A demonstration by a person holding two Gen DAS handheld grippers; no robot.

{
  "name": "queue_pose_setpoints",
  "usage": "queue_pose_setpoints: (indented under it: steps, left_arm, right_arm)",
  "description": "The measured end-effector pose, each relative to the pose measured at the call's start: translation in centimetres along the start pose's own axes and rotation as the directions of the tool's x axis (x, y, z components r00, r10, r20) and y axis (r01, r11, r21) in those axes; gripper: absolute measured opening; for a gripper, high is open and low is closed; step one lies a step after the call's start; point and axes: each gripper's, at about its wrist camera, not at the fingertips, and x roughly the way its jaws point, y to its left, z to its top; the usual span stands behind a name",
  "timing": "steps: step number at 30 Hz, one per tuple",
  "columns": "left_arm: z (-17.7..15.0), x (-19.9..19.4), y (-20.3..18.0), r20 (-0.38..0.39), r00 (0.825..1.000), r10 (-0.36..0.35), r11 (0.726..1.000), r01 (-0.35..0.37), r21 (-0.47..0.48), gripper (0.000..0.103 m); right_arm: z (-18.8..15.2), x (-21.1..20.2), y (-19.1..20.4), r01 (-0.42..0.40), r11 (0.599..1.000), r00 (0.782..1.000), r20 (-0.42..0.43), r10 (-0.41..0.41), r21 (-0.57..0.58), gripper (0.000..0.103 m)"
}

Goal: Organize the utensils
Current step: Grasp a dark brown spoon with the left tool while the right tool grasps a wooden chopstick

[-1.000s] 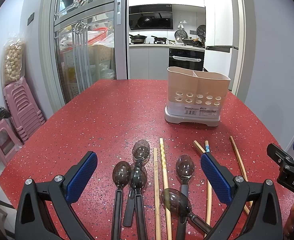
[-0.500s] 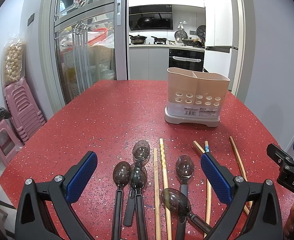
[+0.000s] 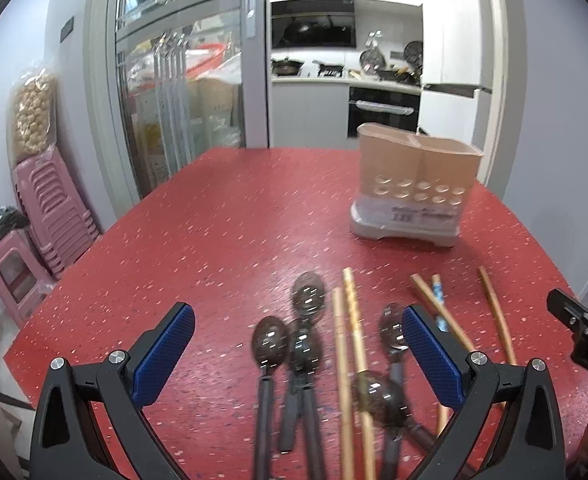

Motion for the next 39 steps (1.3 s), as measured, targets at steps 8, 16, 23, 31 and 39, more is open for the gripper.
queue_pose_setpoints:
  steps: [8, 16, 23, 31, 39]
  left_arm:
    - [-1.3, 2.6, 4.8, -0.185, 0.983, -0.005, 0.996, -0.01, -0.083, 0.103]
    - [-3.2, 4.3, 6.6, -0.291, 0.957, -0.001, 0.995, -0.027, -0.091, 0.103]
    - [-3.9, 5.3, 6.6, -0.347, 0.938, 0.012, 0.998, -0.03, -0.047, 0.103]
    - [-3.4, 6.6, 6.5, -0.375, 0.927, -0.019, 0.998, -0.004, -0.062, 0.103]
    - [-2.3, 8.2, 5.1, -0.41, 0.912, -0.013, 1.0, 0.013, -0.003, 0.103]
  right_arm:
    - [0.6, 2.5, 0.5, -0.048, 0.998, 0.989, -0.138, 0.044, -0.029, 0.103]
    - [0.2, 5.2, 0.9, -0.09, 0.995, 0.953, -0.294, 0.075, -0.038, 0.103]
    - [-0.3, 6.9, 1.5, -0.12, 0.99, 0.92, -0.384, 0.082, -0.075, 0.103]
    - [-0.6, 8.4, 2.2, -0.12, 0.986, 0.902, -0.427, 0.059, -0.118, 0.093]
    - [0.7, 9.9, 3.1, -0.136, 0.978, 0.889, -0.456, 0.05, -0.158, 0.079]
